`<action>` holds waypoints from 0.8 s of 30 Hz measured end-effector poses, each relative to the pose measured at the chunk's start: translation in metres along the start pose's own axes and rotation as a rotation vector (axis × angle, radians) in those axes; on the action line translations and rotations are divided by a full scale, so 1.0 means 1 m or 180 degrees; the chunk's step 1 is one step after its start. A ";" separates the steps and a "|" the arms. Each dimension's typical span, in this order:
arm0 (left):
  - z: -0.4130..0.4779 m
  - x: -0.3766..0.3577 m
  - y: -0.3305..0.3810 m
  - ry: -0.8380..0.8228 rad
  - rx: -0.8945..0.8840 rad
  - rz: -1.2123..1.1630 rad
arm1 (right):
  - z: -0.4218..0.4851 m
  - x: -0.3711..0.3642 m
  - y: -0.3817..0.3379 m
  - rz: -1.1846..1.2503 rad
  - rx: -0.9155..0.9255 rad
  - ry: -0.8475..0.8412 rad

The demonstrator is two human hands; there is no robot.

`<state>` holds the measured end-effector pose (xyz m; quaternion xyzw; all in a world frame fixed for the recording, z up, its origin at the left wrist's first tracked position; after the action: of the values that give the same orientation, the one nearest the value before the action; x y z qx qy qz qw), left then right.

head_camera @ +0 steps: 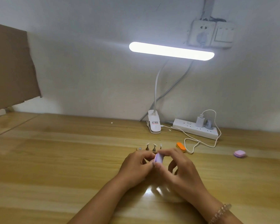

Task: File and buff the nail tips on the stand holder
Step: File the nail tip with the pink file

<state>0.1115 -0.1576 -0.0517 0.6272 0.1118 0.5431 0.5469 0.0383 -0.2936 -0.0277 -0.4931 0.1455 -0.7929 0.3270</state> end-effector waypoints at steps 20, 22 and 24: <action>0.001 0.000 0.000 -0.0043 -0.0119 -0.0094 | 0.002 0.006 0.015 -0.0183 -0.0451 0.0224; 0.001 0.000 -0.002 -0.0018 -0.0098 -0.0110 | 0.001 0.005 0.012 -0.0308 -0.0371 0.0202; 0.001 0.001 -0.003 0.0006 -0.0054 -0.0165 | -0.001 0.000 0.004 -0.0260 -0.0156 0.0019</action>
<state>0.1141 -0.1562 -0.0535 0.6190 0.1239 0.5303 0.5660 0.0385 -0.2971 -0.0304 -0.5042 0.1455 -0.8033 0.2818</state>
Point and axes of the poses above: each hand's wrist, its own z-axis towards the middle knuckle, its own x-axis out of the back of the hand, y = z × x, the point moved 5 cm from there along z, towards the middle knuckle, and after that the axes turned 9 degrees about -y, right-handed, at the moved point
